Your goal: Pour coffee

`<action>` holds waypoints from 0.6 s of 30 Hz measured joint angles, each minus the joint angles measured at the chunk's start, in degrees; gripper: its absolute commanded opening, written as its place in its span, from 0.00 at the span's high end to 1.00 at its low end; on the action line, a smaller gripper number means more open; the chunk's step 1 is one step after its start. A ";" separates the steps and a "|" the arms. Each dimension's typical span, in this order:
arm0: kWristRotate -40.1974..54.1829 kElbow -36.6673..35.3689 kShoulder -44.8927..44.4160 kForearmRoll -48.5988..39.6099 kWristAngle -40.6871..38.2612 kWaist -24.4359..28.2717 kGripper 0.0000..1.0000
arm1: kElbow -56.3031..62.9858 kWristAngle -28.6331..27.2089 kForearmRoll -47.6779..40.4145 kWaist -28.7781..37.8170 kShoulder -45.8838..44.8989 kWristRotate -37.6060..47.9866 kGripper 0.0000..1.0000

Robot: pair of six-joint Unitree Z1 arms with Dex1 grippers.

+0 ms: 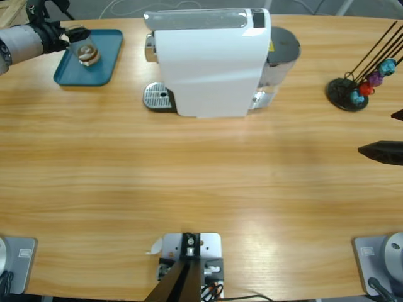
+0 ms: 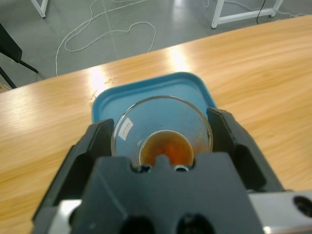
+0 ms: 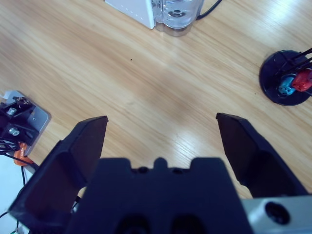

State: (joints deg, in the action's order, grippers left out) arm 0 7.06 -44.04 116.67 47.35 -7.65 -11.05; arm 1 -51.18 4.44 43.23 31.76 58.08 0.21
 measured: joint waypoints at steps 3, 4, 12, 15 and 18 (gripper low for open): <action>0.00 0.79 0.00 0.54 0.00 -0.24 0.00 | 0.00 0.00 0.00 0.00 0.00 0.00 0.00; 0.00 0.85 0.00 0.63 0.00 -0.28 0.00 | 0.00 0.00 0.00 0.00 0.00 0.00 0.00; 0.00 5.45 -0.46 6.06 0.11 -0.35 0.00 | 0.00 0.00 0.00 0.00 -0.04 0.00 0.00; 0.00 9.67 -4.61 7.27 1.73 0.24 0.00 | 0.00 0.00 0.00 0.00 -0.04 0.00 0.00; -0.07 14.74 -13.23 7.59 3.65 1.50 0.00 | 0.00 0.00 0.00 0.00 -0.05 0.00 0.00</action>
State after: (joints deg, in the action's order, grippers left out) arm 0 6.99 -29.30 103.44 54.93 -4.00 -9.55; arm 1 -51.18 4.44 43.23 31.76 58.03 0.21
